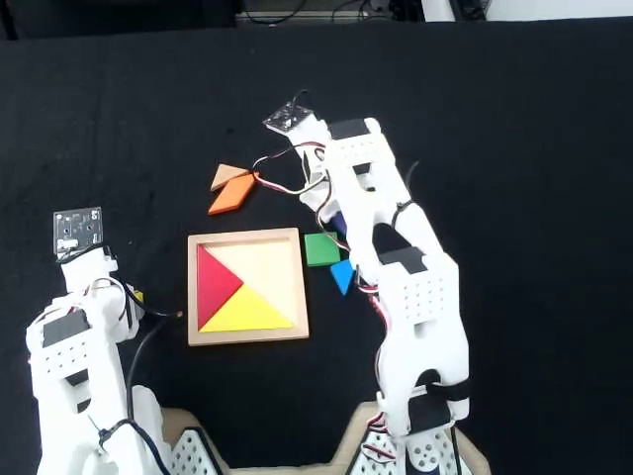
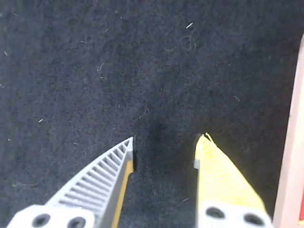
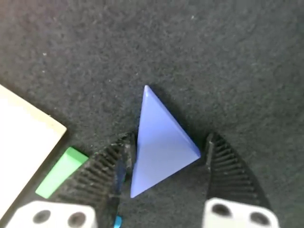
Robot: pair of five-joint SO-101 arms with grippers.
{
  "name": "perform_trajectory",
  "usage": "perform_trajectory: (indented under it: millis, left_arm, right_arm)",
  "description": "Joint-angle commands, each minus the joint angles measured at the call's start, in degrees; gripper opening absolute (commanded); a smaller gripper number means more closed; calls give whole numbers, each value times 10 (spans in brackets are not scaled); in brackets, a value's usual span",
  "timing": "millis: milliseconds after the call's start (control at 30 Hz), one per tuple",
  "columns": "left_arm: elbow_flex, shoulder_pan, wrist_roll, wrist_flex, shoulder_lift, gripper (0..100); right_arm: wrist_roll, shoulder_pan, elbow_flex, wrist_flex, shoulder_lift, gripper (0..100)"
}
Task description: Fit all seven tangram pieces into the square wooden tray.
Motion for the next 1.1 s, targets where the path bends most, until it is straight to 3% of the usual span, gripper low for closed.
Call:
perform_trajectory:
  millis: [0, 233, 533, 1067]
  left_arm:
    - [-4, 0, -6, 0, -8, 214]
    - [-4, 0, -6, 0, -8, 214]
    - [-4, 0, -6, 0, -8, 214]
    - [-4, 0, -6, 0, -8, 214]
  right_arm:
    - [-3, -4, -21, 1, -2, 222]
    - [-4, -4, -22, 1, -3, 221]
    - [-6, -4, -25, 1, -5, 111]
    - [-4, -6, -27, 6, -7, 106]
